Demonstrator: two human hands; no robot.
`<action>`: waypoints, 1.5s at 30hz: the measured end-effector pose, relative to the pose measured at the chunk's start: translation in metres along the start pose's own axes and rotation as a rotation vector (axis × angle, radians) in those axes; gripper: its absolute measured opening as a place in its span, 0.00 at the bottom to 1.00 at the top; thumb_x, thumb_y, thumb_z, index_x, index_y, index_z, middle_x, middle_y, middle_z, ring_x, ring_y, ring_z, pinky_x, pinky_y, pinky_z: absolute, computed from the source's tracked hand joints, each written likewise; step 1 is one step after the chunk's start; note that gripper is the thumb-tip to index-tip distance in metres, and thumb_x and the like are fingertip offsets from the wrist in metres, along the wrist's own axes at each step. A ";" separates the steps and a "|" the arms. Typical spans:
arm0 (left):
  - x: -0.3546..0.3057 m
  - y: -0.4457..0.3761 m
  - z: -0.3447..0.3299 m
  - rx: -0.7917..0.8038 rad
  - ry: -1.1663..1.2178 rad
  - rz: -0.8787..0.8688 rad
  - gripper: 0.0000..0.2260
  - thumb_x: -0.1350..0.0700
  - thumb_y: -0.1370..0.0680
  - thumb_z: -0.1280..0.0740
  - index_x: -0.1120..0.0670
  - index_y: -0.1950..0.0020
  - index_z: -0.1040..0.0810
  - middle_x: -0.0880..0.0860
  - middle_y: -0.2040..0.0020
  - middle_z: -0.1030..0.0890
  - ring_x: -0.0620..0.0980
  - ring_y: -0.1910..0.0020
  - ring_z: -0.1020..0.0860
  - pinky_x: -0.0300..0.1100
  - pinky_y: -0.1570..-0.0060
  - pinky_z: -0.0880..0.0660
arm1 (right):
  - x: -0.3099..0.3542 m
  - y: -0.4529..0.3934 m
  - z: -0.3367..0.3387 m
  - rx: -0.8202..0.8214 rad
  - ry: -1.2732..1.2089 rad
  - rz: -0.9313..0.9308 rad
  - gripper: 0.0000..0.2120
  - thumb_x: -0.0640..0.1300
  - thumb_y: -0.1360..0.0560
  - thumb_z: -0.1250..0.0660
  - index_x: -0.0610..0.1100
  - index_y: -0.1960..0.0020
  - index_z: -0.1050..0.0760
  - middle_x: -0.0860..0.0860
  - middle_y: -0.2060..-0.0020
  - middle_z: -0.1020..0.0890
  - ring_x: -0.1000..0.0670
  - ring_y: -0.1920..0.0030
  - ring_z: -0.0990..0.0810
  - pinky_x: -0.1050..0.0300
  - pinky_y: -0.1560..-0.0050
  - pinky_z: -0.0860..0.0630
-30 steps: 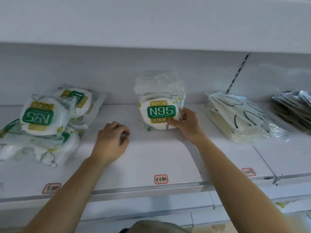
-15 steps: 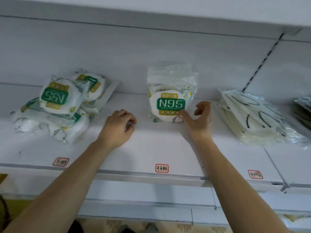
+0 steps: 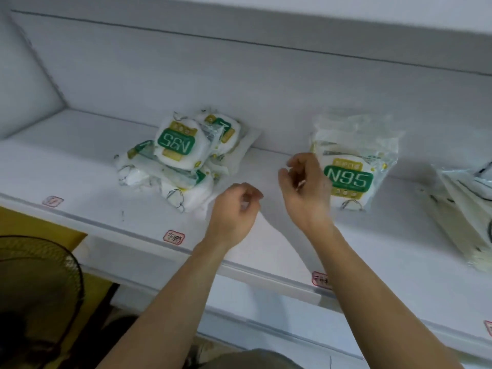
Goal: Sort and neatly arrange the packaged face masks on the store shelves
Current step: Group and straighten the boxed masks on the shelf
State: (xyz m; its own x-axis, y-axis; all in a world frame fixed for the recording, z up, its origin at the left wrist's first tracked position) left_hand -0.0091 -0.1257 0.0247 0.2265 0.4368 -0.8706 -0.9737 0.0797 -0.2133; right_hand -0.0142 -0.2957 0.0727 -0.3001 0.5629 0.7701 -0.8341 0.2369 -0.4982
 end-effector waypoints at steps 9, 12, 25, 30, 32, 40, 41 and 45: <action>0.043 -0.002 0.130 0.027 0.058 0.140 0.08 0.61 0.21 0.32 0.48 0.51 0.18 0.47 0.58 0.15 0.49 0.62 0.16 0.40 0.61 0.22 | 0.048 -0.032 -0.170 0.426 -0.124 -0.459 0.35 0.58 0.24 0.28 0.46 0.25 0.37 0.50 0.42 0.19 0.48 0.53 0.14 0.68 0.64 0.24; 0.062 -0.003 0.153 0.041 0.210 0.241 0.07 0.63 0.20 0.33 0.54 0.50 0.18 0.52 0.56 0.15 0.48 0.66 0.18 0.33 0.67 0.27 | 0.046 -0.035 -0.181 0.319 -0.121 -0.512 0.42 0.51 0.29 0.21 0.45 0.23 0.39 0.48 0.40 0.19 0.46 0.41 0.18 0.54 0.46 0.22; 0.034 -0.038 0.187 -0.039 0.517 0.022 0.12 0.70 0.22 0.35 0.54 0.52 0.20 0.50 0.59 0.18 0.46 0.64 0.24 0.36 0.64 0.27 | 0.069 0.010 -0.078 -0.359 -0.363 -0.446 0.17 0.40 0.33 0.19 0.46 0.48 0.19 0.51 0.54 0.13 0.50 0.52 0.13 0.44 0.50 0.16; -0.023 -0.051 0.138 0.142 0.403 -0.174 0.26 0.46 0.25 0.28 0.40 0.28 0.29 0.44 0.35 0.22 0.41 0.36 0.23 0.39 0.41 0.25 | 0.103 0.002 0.012 -0.047 -0.151 -0.303 0.14 0.41 0.34 0.19 0.51 0.51 0.18 0.54 0.52 0.13 0.52 0.45 0.15 0.48 0.40 0.19; -0.044 -0.049 0.098 0.396 0.371 -0.131 0.28 0.38 0.27 0.26 0.44 0.29 0.26 0.44 0.35 0.19 0.43 0.37 0.21 0.44 0.40 0.22 | 0.114 0.003 0.037 0.075 -0.104 -0.283 0.17 0.34 0.32 0.19 0.49 0.49 0.18 0.51 0.50 0.13 0.52 0.44 0.15 0.52 0.42 0.18; -0.087 -0.014 -0.014 0.487 0.712 0.076 0.07 0.54 0.20 0.30 0.56 0.47 0.16 0.52 0.52 0.12 0.52 0.51 0.13 0.43 0.54 0.21 | 0.044 0.062 0.135 -0.301 -0.240 -0.414 0.04 0.38 0.20 0.31 0.41 0.47 0.18 0.47 0.59 0.13 0.50 0.59 0.15 0.57 0.58 0.20; -0.091 -0.012 -0.028 0.507 0.721 0.085 0.09 0.54 0.21 0.30 0.56 0.44 0.17 0.53 0.50 0.12 0.54 0.49 0.13 0.46 0.52 0.20 | 0.032 0.068 0.145 -0.335 -0.232 -0.423 0.05 0.37 0.19 0.33 0.41 0.50 0.18 0.47 0.63 0.14 0.50 0.63 0.16 0.58 0.61 0.21; -0.113 0.004 -0.087 0.579 0.764 0.087 0.17 0.47 0.20 0.32 0.55 0.37 0.19 0.56 0.44 0.14 0.57 0.44 0.15 0.54 0.47 0.19 | 0.001 0.065 0.198 -0.320 -0.226 -0.398 0.10 0.36 0.17 0.36 0.40 0.56 0.22 0.47 0.70 0.21 0.50 0.69 0.24 0.60 0.66 0.27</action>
State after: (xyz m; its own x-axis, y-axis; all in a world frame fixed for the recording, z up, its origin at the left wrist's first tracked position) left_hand -0.0365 -0.2527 0.0840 -0.0923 -0.2230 -0.9704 -0.8022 0.5940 -0.0602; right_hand -0.1609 -0.4363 0.1201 -0.1120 0.2057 0.9722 -0.7316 0.6450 -0.2208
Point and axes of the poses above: each hand's wrist, its own y-axis away from the middle knuckle, its own z-axis out of the back of the hand, x = y × z, the point moved 6 cm from there along -y, towards the middle knuckle
